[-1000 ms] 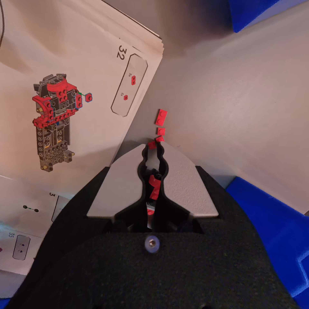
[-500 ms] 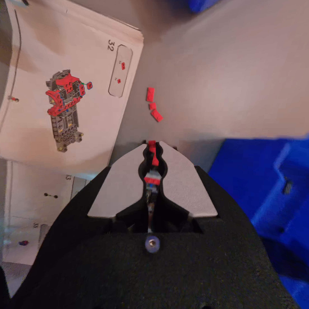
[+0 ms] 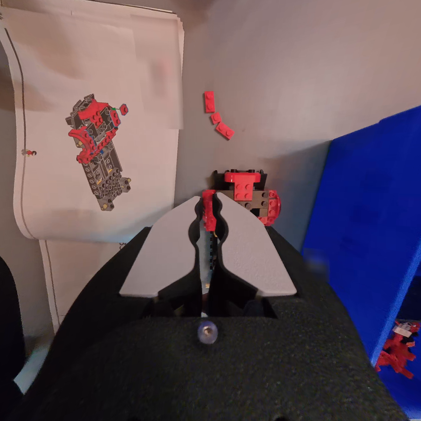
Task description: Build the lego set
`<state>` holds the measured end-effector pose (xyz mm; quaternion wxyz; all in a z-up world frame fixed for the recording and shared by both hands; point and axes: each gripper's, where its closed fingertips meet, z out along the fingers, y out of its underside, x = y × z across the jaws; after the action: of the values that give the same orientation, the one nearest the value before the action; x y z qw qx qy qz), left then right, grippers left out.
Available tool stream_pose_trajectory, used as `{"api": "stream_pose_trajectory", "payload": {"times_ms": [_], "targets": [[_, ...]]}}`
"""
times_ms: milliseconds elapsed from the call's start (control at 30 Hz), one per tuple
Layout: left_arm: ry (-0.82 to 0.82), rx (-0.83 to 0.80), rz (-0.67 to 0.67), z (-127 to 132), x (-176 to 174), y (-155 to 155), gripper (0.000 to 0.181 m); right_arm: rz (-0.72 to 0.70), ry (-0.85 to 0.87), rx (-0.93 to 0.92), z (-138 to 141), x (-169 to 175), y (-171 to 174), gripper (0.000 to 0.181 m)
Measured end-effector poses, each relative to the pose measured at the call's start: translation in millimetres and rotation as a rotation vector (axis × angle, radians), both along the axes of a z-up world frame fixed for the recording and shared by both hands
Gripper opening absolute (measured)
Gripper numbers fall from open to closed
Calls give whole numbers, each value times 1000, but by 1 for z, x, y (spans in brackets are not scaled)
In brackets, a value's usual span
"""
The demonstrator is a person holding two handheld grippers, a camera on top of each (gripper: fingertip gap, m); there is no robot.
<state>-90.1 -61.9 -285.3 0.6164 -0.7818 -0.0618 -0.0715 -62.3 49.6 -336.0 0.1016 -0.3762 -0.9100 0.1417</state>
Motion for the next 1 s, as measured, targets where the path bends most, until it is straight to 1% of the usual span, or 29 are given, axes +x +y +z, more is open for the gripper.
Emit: {"api": "stream_pose_trajectory", "payload": {"times_ms": [333, 800, 1000], "targets": [[-3, 7, -1, 1, 0, 0, 25, -65, -26, 24, -5, -1, 4, 8], [-6, 11, -4, 1, 0, -1, 26, -120, -69, 3, -8, -1, 4, 9], [-8, 13, -4, 2, 0, -1, 26, -123, -74, 7, -8, -1, 5, 9]]}}
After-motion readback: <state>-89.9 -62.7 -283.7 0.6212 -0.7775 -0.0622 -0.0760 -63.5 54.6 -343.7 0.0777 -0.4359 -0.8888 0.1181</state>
